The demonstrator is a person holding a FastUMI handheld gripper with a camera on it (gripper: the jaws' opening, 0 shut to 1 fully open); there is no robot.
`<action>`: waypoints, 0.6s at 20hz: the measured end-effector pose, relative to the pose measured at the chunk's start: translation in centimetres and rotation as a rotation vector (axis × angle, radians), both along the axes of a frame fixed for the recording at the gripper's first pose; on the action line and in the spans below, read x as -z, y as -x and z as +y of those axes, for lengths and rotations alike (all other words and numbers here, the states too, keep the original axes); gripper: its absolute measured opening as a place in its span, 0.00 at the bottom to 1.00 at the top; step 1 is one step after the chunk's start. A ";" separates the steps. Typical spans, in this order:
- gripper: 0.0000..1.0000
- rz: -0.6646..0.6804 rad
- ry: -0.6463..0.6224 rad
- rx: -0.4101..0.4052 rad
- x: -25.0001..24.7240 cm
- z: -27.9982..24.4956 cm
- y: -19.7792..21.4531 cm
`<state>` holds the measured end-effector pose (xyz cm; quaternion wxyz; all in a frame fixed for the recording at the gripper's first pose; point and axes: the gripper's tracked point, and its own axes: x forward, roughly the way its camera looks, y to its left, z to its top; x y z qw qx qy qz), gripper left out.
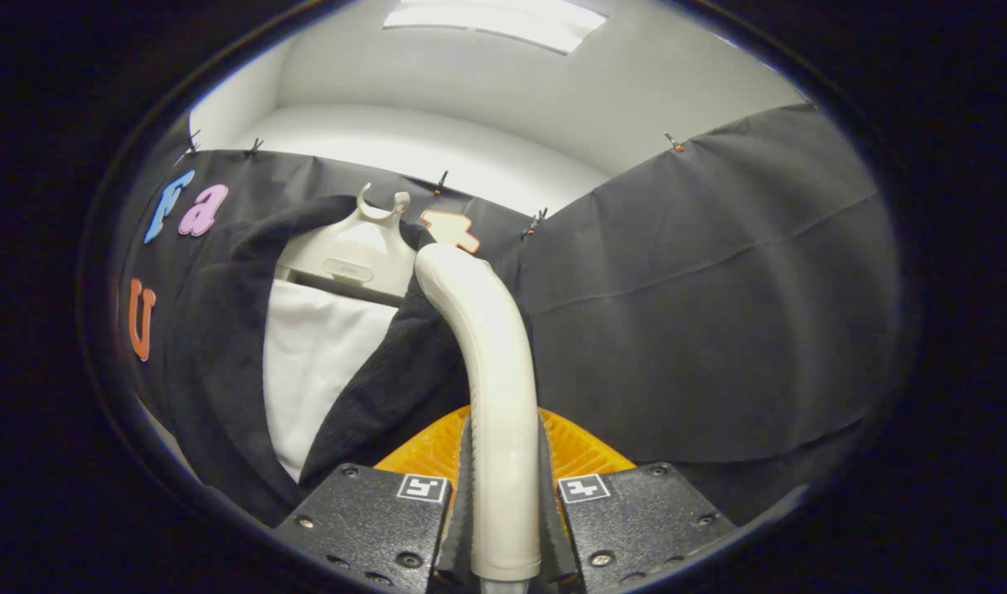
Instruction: Iron the clothes twice with a garment steamer, once on the left side and once on the right side.
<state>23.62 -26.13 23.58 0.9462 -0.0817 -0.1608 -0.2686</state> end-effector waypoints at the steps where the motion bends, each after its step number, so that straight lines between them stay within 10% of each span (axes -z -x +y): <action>1: 0.36 0.013 0.016 0.007 0.6 0.3 0.1; 12: 0.36 0.164 0.118 0.128 5.5 0.9 -0.3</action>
